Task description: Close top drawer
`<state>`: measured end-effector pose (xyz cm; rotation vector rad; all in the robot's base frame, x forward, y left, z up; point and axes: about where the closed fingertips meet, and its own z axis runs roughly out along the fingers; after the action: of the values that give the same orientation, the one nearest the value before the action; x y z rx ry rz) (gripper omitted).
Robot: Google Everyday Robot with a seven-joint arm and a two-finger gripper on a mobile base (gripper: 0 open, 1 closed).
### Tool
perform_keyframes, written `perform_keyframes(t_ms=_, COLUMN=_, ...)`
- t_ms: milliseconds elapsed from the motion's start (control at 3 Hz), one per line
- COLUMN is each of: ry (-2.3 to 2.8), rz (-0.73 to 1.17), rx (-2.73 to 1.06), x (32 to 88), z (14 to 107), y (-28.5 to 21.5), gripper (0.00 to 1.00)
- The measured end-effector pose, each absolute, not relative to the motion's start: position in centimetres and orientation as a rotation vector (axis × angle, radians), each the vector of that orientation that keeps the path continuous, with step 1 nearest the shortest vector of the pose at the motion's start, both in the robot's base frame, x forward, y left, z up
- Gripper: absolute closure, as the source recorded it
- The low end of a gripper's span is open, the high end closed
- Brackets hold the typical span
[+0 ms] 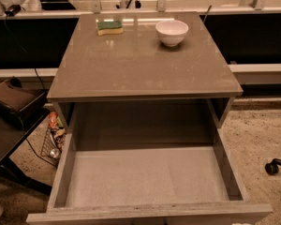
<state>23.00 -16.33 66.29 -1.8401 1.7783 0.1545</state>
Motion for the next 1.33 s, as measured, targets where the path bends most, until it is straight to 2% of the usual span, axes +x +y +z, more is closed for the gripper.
perform_keyframes(t_ms=667, ry=1.641, rz=0.014, rx=-2.022, x=28.0, z=65.5, y=-10.3, gripper=1.00)
perform_keyframes(t_ms=1333, ry=1.664, rz=0.003, rx=-2.026, x=30.3, z=64.2, y=-10.7, gripper=1.00)
